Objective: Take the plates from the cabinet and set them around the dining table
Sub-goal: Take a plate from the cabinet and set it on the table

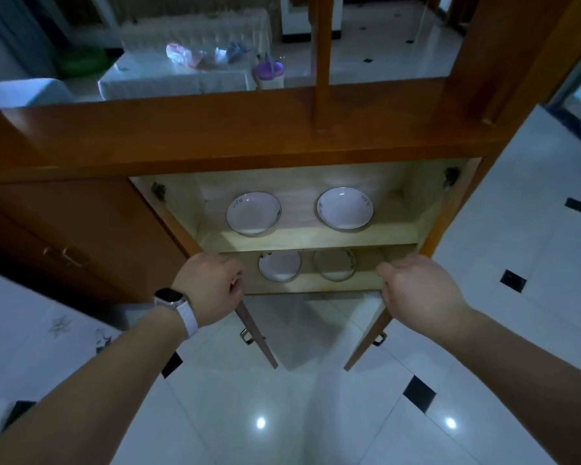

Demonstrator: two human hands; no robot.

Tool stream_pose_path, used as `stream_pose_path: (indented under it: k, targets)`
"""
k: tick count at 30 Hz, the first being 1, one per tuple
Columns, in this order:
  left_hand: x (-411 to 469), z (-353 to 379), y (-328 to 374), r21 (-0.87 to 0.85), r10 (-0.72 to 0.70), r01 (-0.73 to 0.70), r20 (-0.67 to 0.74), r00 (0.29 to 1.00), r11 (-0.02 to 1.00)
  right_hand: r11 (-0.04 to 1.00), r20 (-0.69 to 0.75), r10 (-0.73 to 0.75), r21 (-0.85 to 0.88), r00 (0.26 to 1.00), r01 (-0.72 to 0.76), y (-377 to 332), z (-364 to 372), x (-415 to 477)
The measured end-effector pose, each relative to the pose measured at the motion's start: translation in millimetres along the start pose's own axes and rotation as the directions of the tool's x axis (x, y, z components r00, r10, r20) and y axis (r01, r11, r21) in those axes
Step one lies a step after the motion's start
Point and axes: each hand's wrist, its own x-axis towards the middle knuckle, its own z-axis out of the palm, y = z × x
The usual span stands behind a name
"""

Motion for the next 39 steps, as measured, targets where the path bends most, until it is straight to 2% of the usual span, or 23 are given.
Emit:
stream_pose_path:
  k: [3, 5, 6, 9, 12, 14, 18, 21, 25, 33, 39]
  targets:
    - [13.1, -21.3, 5.0, 0.059, -0.034, 0.02, 0.256, 0.966, 0.998, 0.998, 0.264, -0.014, -0.057, 0.964, 0.031, -1.3, -14.2, 4.7]
    - [17.7, -29.0, 5.1, 0.03, -0.115, 0.111, 0.347, 0.931, 0.993, 0.998, 0.416, 0.01, -0.057, 0.909, 0.015, -1.9, -21.2, 4.8]
    - [17.2, -30.5, 3.0, 0.008, -0.142, 0.15, 0.362, 0.921, 0.989, 0.999, 0.445, 0.024, -0.044, 0.895, -0.005, -1.6, -23.8, 3.6]
    - [0.9, -29.2, -4.2, 0.005, -0.158, 0.167, 0.357, 0.921, 0.986, 0.999, 0.419, 0.048, -0.013, 0.907, -0.047, 4.1, -24.2, -10.6]
    - [-24.0, -29.4, -12.2, -0.008, -0.147, 0.161, 0.373, 0.916, 0.987, 0.993, 0.452, 0.116, -0.034, 0.885, -0.113, 4.2, -24.3, -31.9]
    - [-40.1, -30.4, -23.9, 0.044, -0.148, 0.142, 0.384, 0.911, 0.989, 0.983, 0.465, 0.18, -0.054, 0.867, -0.175, 3.4, -27.4, -41.4]
    - [-70.2, -28.9, -46.3, 0.234, -0.19, 0.086, 0.47, 0.862, 0.968, 0.951, 0.539, 0.304, -0.122, 0.786, -0.284, 9.9, -27.1, -56.6]
    - [-85.2, -14.9, -54.5, 0.257, -0.22, 0.089, 0.539, 0.813, 0.962, 0.921, 0.513, 0.385, -0.157, 0.767, -0.357, 16.7, -25.9, -69.1]
    - [-103.8, 5.5, -71.9, 0.225, -0.269, 0.183, 0.457, 0.848, 0.957, 0.883, 0.484, 0.458, -0.154, 0.746, -0.443, 30.3, -16.4, -95.0]
    - [-141.0, 17.8, -114.5, 0.238, -0.343, 0.259, 0.446, 0.827, 0.936, 0.803, 0.456, 0.578, -0.168, 0.677, -0.572, 45.9, -6.7, -122.2]
    - [-139.9, 28.0, -122.7, 0.222, -0.339, 0.264, 0.448, 0.828, 0.939, 0.82, 0.437, 0.553, -0.131, 0.71, -0.557, 23.7, 2.0, -105.5]
